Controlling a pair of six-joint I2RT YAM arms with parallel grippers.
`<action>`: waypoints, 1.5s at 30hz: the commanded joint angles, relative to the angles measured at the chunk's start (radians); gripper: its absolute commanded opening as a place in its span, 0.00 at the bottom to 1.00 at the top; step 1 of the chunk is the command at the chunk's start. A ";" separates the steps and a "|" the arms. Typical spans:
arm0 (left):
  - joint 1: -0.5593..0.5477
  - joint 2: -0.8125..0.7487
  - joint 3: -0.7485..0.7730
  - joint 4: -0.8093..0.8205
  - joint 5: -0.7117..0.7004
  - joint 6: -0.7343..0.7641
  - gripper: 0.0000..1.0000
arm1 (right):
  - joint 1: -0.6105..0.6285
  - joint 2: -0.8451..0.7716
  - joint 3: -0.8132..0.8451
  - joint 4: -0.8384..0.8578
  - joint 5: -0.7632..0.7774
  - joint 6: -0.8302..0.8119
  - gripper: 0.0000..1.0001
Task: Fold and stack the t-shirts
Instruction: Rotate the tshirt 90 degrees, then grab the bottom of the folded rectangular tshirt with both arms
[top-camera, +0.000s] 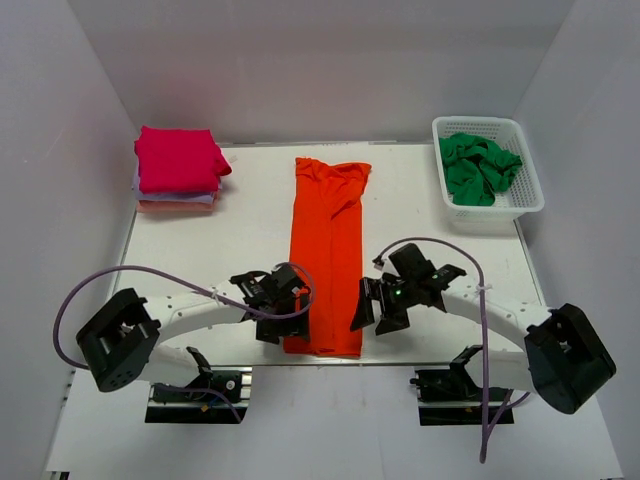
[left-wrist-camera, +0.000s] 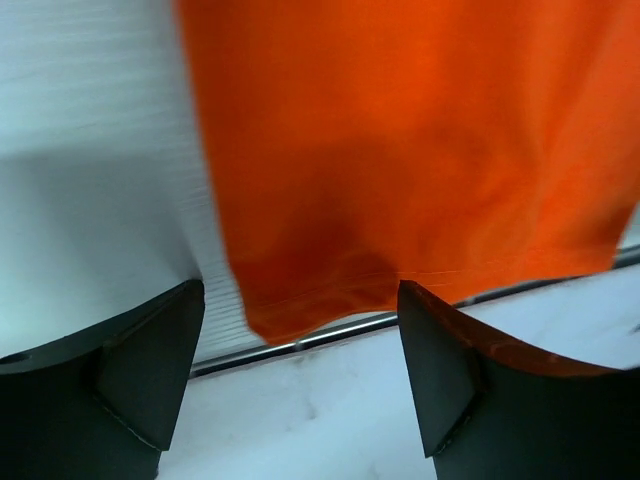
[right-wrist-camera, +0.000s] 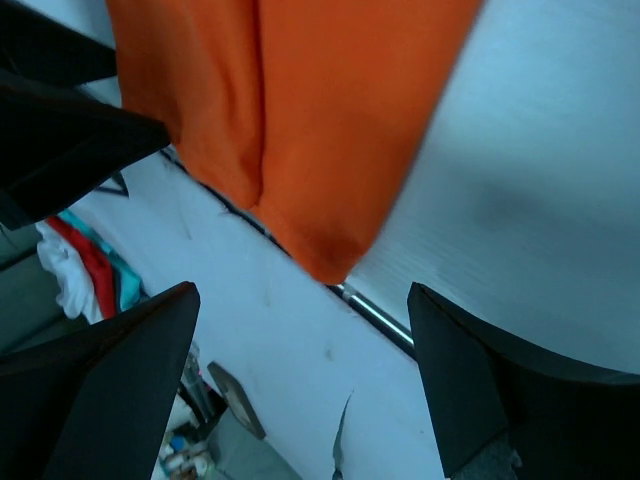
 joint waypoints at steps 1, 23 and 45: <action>0.001 0.035 -0.016 0.051 0.053 0.028 0.87 | 0.070 0.023 -0.027 0.085 -0.065 0.118 0.90; 0.001 -0.049 -0.113 0.090 0.085 0.010 0.49 | 0.190 0.249 0.012 0.105 -0.042 0.151 0.35; 0.001 -0.112 0.193 -0.032 -0.179 0.068 0.00 | 0.117 0.239 0.342 -0.085 0.248 0.075 0.00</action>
